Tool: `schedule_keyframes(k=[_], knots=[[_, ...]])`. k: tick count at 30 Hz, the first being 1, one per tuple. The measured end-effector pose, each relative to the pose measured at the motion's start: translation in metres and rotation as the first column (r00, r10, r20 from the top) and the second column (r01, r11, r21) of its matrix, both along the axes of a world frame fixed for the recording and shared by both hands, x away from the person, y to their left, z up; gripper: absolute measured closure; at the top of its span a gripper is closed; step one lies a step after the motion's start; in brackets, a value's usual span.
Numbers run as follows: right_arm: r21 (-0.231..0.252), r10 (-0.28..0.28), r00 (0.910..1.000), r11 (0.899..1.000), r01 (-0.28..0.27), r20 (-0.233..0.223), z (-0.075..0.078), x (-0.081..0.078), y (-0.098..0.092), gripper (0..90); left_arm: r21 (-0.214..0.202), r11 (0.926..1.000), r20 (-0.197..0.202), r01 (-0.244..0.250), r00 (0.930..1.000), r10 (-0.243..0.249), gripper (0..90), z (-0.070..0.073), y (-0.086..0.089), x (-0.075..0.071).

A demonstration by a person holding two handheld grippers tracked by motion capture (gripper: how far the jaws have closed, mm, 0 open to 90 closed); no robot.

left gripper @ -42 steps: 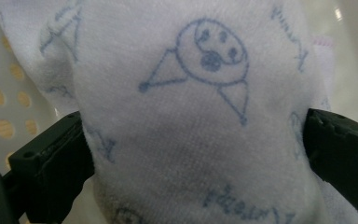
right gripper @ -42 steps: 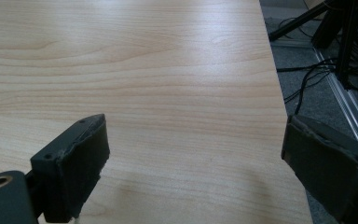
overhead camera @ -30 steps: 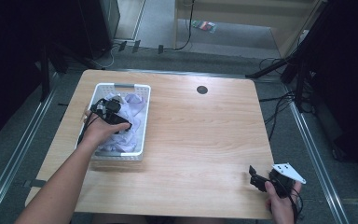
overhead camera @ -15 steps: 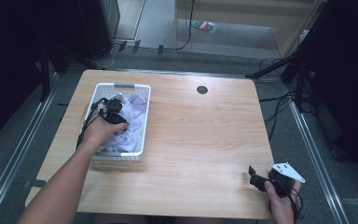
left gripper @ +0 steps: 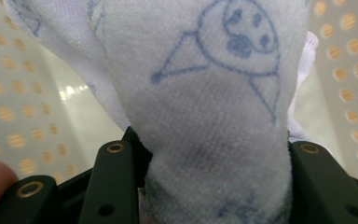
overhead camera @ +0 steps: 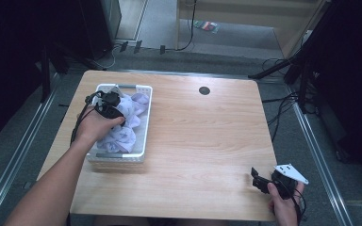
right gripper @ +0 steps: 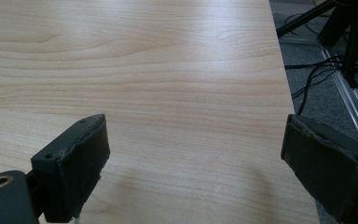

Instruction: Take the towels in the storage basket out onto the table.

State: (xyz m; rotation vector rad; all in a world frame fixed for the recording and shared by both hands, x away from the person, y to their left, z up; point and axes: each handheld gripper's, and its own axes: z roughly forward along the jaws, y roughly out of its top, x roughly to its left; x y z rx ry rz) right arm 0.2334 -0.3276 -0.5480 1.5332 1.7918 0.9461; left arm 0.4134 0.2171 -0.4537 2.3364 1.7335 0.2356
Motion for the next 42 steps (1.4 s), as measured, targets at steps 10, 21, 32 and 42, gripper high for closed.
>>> schedule_keyframes(k=[10, 21, 32, 42], knots=[[-0.004, -0.003, 1.0000, 1.000, 0.003, 0.006, 0.000, 0.000, 0.000, 7.8, -0.015, 0.9999, 0.027, 0.001, 0.9996, 0.000, 54.6, 0.035, 0.011, -0.004], [-0.002, -0.008, 1.0000, 1.000, 0.008, 0.004, 0.000, -0.001, 0.001, 8.1, -0.037, 0.9991, 0.073, 0.023, 0.9971, -0.020, 54.5, 0.068, 0.009, -0.009], [-0.003, -0.008, 0.9999, 1.000, 0.008, 0.010, 0.000, -0.001, 0.000, 8.2, -0.040, 0.9981, 0.102, 0.046, 0.9939, -0.042, 54.3, 0.093, -0.004, -0.012], [0.002, 0.001, 1.0000, 1.000, -0.001, 0.006, 0.000, -0.001, 0.000, 8.2, -0.056, 0.9940, 0.101, 0.093, 0.9910, -0.087, 54.2, 0.101, -0.031, -0.010]])
